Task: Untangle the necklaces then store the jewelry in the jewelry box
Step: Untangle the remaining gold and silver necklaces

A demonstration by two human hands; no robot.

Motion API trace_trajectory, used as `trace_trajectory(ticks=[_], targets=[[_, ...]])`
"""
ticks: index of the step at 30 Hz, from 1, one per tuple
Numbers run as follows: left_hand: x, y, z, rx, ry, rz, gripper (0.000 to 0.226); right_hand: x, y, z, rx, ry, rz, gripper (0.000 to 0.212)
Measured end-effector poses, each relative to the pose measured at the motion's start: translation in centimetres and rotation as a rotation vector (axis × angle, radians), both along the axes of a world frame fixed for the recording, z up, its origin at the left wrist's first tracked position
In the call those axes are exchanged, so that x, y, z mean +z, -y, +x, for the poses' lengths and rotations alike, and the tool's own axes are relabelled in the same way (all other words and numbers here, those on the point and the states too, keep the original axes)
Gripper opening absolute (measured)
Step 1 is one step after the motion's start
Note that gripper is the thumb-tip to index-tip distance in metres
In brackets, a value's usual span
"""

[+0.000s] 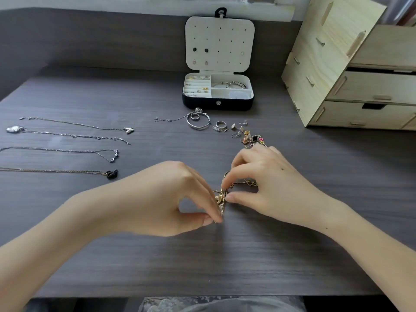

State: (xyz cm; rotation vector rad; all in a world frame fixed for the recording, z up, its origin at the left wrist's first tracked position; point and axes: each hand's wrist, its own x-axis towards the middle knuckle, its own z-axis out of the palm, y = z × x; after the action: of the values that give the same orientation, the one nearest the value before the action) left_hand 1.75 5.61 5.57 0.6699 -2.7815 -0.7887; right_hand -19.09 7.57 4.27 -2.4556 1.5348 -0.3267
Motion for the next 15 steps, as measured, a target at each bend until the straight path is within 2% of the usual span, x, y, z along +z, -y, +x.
trace_trajectory(ticks=[2, 8, 12, 15], targets=[[0.2, 0.4, 0.2, 0.045, -0.008, 0.015, 0.015, -0.1, 0.4, 0.0, 0.041, 0.006, 0.025, 0.021], [-0.7, 1.4, -1.0, 0.352, -0.101, 0.096, 0.01, -0.5, 1.2, -0.3, 0.106, 0.062, 0.07, 0.022], [-1.0, 1.6, -2.6, 0.46, -0.161, 0.45, 0.013, 0.9, 1.8, -0.6, 0.084, 0.266, 0.211, 0.007], [-1.0, 2.1, -3.2, 0.539, -0.217, 0.662, 0.025, 1.8, 2.4, -0.8, 0.087, 0.39, 0.318, 0.008]])
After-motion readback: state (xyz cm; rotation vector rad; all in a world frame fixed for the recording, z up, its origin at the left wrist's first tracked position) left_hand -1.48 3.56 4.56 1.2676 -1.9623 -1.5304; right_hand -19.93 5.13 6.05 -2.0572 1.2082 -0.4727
